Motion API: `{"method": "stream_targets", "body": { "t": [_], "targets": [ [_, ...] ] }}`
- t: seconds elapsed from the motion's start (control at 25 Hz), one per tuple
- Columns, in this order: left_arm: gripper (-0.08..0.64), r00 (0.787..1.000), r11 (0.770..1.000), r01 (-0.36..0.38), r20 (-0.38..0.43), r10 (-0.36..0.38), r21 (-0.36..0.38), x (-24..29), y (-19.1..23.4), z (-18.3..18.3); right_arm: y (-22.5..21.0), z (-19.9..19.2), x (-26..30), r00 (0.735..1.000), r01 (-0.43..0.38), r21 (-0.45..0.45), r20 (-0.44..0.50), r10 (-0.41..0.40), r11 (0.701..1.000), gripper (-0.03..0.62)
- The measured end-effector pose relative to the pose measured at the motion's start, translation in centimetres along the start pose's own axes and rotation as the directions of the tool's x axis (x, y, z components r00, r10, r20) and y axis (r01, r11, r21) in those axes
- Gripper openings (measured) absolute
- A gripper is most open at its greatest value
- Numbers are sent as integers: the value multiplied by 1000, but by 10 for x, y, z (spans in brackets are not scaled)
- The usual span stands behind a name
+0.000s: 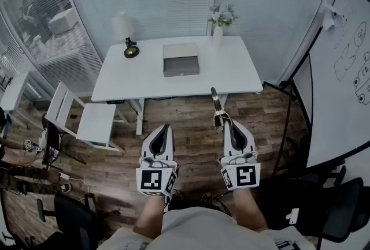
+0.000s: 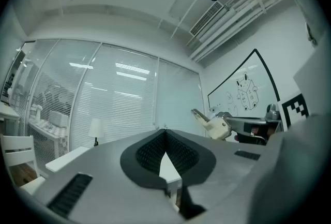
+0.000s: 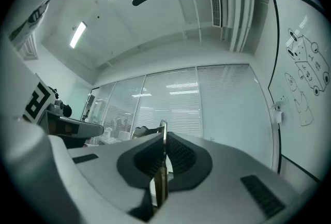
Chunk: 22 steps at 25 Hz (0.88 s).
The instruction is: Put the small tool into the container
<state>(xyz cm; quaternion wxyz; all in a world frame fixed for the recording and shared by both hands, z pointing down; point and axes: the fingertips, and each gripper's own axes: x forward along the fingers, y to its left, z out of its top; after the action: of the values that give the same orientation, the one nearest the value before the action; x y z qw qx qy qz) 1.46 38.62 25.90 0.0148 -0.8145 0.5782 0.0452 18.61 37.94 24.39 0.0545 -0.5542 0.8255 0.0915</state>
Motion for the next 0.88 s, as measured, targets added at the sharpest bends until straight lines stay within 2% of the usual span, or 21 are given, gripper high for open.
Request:
{"method": "stream_targets", "body": {
  "t": [0.24,0.48,0.72,0.88],
  "targets": [
    [21,1000,1000,0,-8,0,5,-7,22,-2,17,-3,10,1000,2,8,-4,-2,1000,26],
    [21,999,999,46,-7,-46,-10,-12,35,-3,42,0,17,1000,-7,37,-8,7,999,26],
    [21,997,997,80,-19,-81,-12,-23,63,-14,77,-10,24,1000,-5,21,-23,5,1000,26],
    [21,995,994,95,-39,-97,-46,-18,78,-27,92,-17,32,999,-14,5,-44,14,1000,26]
  ]
}}
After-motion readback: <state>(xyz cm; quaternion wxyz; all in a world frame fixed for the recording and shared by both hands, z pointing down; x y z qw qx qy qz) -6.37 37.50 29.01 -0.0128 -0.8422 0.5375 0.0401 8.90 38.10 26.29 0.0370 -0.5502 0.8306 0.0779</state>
